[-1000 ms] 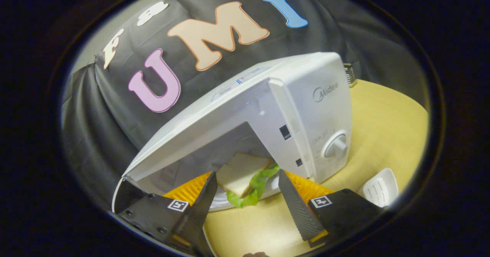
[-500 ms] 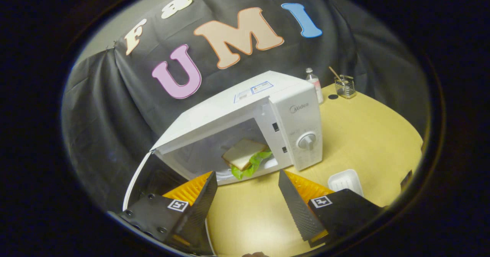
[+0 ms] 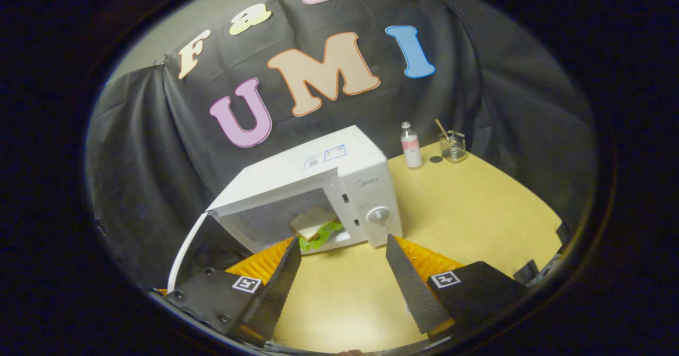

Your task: Open the microwave oven with the left hand, put the food in, and close the microwave oven.

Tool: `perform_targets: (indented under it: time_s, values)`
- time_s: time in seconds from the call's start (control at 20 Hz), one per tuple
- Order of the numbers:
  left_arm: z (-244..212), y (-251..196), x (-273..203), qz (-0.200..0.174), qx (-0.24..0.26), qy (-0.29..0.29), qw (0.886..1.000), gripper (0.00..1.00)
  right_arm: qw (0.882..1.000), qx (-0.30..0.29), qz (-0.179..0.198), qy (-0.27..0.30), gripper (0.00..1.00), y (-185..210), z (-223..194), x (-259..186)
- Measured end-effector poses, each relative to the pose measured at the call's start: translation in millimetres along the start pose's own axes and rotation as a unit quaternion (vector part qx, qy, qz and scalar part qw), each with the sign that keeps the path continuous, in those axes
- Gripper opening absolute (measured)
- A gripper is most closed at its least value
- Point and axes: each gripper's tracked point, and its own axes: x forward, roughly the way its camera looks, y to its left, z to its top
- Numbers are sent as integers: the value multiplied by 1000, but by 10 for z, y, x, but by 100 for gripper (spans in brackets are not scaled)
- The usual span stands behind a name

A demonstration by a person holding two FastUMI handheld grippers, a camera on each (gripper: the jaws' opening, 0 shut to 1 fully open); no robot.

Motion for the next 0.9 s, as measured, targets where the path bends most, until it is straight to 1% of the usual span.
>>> perform_targets:
  time_s: [0.05,0.1,0.2,0.25,0.3,0.35,0.4,0.45,0.55,0.6,0.65,0.7,0.8,0.9]
  values:
    - [-3,-36,6,-1,2,1,1000,0,1000,-3,-6,-4,90,-77,42,-43]
    - [-5,-68,-1,2,5,1,1000,0,1000,-4,-12,-8,99,-159,86,-85]
    - [14,-123,-20,10,7,-3,1000,1,1000,-9,-27,-12,99,-349,159,-158]
    - [17,-171,-26,11,5,-4,1000,1,999,-13,-32,-15,91,-435,185,-195]
    - [18,-201,-23,16,4,-6,1000,0,999,-17,-36,-20,91,-519,229,-236]
    - [20,-240,-35,19,4,-6,1000,1,999,-23,-40,-22,99,-590,272,-271]
    - [24,-292,-30,22,2,-8,1000,1,998,-30,-42,-23,91,-660,302,-308]
    - [24,-351,-44,23,-1,-9,1000,0,998,-35,-43,-24,99,-727,338,-352]
    - [29,-491,-41,26,-9,-14,1000,3,998,-47,-39,-29,99,-840,411,-421]
    - [37,-584,-50,28,-12,-17,999,1,997,-53,-37,-30,99,-899,444,-451]
    - [50,-656,-45,30,-13,-21,999,1,997,-56,-33,-29,91,-956,464,-475]
    - [45,-738,-32,33,-16,-24,999,1,998,-55,-28,-27,99,-1006,484,-500]
    - [72,-923,-2,34,-22,-32,999,0,998,-49,-19,-22,99,-1102,507,-535]
    - [113,-1119,33,36,-27,-43,998,1,998,-54,-21,-22,99,-1255,539,-568]
